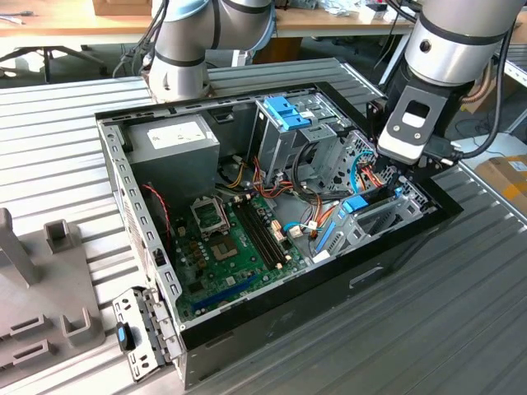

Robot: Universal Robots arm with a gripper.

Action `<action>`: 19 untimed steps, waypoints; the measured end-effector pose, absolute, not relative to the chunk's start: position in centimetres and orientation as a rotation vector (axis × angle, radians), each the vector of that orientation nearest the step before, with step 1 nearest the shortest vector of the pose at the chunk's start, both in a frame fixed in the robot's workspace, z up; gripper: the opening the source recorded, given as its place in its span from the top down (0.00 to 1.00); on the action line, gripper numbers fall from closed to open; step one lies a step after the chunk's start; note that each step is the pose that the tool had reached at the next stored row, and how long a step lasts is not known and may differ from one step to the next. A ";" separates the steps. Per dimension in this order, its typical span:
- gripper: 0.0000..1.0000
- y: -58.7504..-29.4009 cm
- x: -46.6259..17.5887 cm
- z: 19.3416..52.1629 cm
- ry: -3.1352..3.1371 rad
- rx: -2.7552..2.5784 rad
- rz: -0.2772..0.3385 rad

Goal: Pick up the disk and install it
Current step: 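Insert the disk into the insertion slot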

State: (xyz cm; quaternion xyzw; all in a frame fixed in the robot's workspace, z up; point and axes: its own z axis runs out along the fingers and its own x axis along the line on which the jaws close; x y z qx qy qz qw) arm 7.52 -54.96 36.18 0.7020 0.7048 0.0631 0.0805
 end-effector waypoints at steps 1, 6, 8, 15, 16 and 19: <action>0.58 -55.0 7.5 36.2 2.125 2.083 0.191; 0.58 -55.0 7.5 36.2 2.271 1.933 0.205; 0.58 -55.0 7.5 36.2 2.365 1.825 0.214; 0.58 -55.0 7.5 36.2 2.524 1.617 0.231; 0.58 -55.0 7.5 36.2 2.548 1.583 0.233; 0.58 -55.0 7.5 36.2 2.597 1.509 0.238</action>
